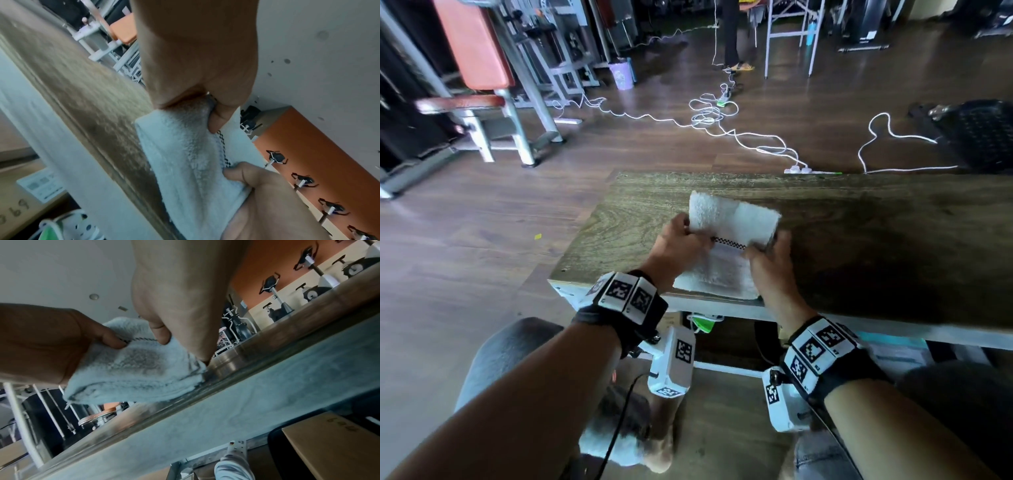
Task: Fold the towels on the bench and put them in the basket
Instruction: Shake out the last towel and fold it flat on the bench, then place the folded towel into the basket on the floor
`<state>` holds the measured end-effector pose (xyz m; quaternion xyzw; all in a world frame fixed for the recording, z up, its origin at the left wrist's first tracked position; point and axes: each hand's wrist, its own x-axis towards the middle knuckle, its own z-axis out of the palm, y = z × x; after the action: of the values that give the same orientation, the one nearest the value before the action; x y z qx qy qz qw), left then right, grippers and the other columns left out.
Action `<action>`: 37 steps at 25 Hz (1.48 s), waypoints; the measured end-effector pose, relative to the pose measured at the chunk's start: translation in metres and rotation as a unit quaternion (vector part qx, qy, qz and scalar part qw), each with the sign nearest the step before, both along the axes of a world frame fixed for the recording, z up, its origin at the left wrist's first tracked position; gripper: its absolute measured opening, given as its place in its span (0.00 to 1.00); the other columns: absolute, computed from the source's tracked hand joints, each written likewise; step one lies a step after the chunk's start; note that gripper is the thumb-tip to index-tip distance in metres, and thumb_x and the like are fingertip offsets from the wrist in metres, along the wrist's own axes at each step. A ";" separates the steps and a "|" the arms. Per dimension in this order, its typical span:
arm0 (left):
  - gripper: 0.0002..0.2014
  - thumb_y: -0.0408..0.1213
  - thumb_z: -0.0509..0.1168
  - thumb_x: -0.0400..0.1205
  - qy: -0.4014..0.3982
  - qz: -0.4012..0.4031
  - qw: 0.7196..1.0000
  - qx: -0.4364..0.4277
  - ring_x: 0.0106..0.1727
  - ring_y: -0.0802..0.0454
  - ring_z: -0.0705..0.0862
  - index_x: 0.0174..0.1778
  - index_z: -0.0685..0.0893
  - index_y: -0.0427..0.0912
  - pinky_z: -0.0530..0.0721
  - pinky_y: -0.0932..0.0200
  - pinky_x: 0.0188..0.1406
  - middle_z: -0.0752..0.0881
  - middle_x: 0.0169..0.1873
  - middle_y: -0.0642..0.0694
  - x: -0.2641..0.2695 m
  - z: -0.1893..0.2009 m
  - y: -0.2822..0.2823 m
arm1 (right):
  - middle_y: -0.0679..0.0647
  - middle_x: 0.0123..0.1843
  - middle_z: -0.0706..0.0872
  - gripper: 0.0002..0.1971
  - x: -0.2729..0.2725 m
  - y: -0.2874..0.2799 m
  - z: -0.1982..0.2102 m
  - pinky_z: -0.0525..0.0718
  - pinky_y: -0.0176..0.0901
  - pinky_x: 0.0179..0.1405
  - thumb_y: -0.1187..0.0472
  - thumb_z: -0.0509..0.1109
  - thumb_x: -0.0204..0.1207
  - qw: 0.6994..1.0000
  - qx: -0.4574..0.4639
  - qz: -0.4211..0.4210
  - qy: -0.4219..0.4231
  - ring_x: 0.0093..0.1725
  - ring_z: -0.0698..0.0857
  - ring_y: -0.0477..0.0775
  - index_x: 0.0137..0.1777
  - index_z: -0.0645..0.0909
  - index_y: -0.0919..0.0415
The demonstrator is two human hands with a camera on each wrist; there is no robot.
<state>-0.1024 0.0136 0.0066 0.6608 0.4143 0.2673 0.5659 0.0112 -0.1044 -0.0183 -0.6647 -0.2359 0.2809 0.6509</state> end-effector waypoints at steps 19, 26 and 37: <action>0.15 0.45 0.71 0.72 0.066 0.418 0.896 -0.131 0.39 0.42 0.86 0.41 0.88 0.34 0.85 0.52 0.39 0.89 0.37 0.39 -0.246 -0.033 0.024 | 0.54 0.51 0.86 0.34 -0.190 0.097 -0.012 0.83 0.45 0.38 0.73 0.71 0.72 0.907 0.035 0.359 -0.219 0.42 0.85 0.49 0.69 0.63 0.43; 0.22 0.35 0.64 0.84 0.156 0.524 0.818 -0.181 0.58 0.34 0.82 0.70 0.64 0.35 0.77 0.51 0.57 0.80 0.59 0.32 -0.283 -0.155 0.000 | 0.52 0.42 0.80 0.24 -0.262 0.116 -0.103 0.67 0.39 0.34 0.71 0.69 0.75 0.826 -0.084 0.461 -0.314 0.38 0.77 0.54 0.67 0.72 0.50; 0.19 0.37 0.62 0.84 0.213 0.481 0.776 -0.347 0.66 0.35 0.83 0.68 0.81 0.29 0.84 0.50 0.61 0.83 0.66 0.31 -0.330 -0.274 0.009 | 0.61 0.68 0.79 0.22 -0.327 0.155 -0.197 0.75 0.38 0.49 0.75 0.63 0.75 0.648 -0.186 0.654 -0.343 0.62 0.84 0.62 0.69 0.76 0.62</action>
<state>-0.4324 0.0226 -0.2669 0.1742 0.8529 0.1953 0.4518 -0.3155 0.0510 -0.2152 -0.4932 -0.7592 0.4234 0.0333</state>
